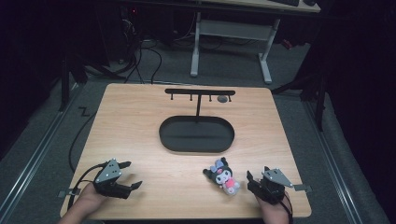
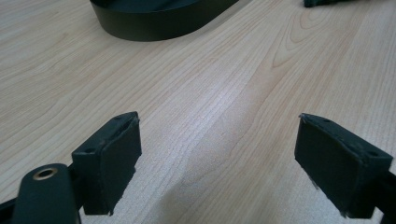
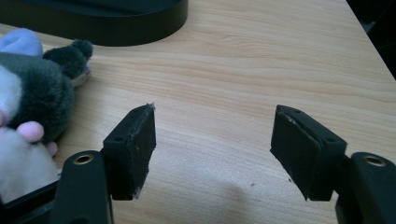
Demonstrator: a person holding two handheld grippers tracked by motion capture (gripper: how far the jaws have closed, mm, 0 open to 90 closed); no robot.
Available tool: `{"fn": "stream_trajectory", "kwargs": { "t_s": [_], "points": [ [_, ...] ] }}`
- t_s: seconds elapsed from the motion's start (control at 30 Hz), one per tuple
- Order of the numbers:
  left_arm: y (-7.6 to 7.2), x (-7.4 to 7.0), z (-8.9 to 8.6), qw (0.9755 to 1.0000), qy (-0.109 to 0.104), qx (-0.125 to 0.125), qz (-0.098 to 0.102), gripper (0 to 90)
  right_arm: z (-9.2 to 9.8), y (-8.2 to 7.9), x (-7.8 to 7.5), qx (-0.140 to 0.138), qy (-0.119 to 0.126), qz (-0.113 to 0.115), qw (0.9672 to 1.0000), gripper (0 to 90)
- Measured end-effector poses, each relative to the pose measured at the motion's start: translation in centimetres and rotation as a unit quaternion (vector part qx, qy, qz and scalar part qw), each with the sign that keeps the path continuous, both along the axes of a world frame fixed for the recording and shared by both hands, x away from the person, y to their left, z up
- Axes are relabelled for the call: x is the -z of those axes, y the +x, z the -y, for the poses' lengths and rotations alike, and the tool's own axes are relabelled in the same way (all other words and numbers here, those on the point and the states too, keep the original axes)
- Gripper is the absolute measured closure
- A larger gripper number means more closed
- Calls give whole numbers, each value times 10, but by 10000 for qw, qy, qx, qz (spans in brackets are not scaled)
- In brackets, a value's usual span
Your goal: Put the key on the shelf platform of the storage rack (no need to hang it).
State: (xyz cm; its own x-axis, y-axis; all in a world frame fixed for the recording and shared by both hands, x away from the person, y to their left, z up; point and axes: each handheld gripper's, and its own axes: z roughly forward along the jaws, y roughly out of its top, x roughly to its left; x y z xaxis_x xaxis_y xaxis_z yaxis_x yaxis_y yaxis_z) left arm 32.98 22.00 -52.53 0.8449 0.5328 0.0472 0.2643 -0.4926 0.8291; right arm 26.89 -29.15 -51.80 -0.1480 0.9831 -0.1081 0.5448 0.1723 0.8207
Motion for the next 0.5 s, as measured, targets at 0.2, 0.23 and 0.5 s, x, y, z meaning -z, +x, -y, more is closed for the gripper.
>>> {"fn": "stream_trajectory", "kwargs": {
  "t_s": [0.2,0.23,0.5],
  "points": [
    [0,0,0,10000,-2,-2,1,155,-2,0,-4,19,75,-32,10000,323],
    [0,0,0,10000,-3,-3,-1,155,-2,0,-4,21,78,-45,10000,324],
    [0,0,0,10000,-17,-1,-7,155,-1,1,-5,58,183,-272,9994,316]
  ]
}}
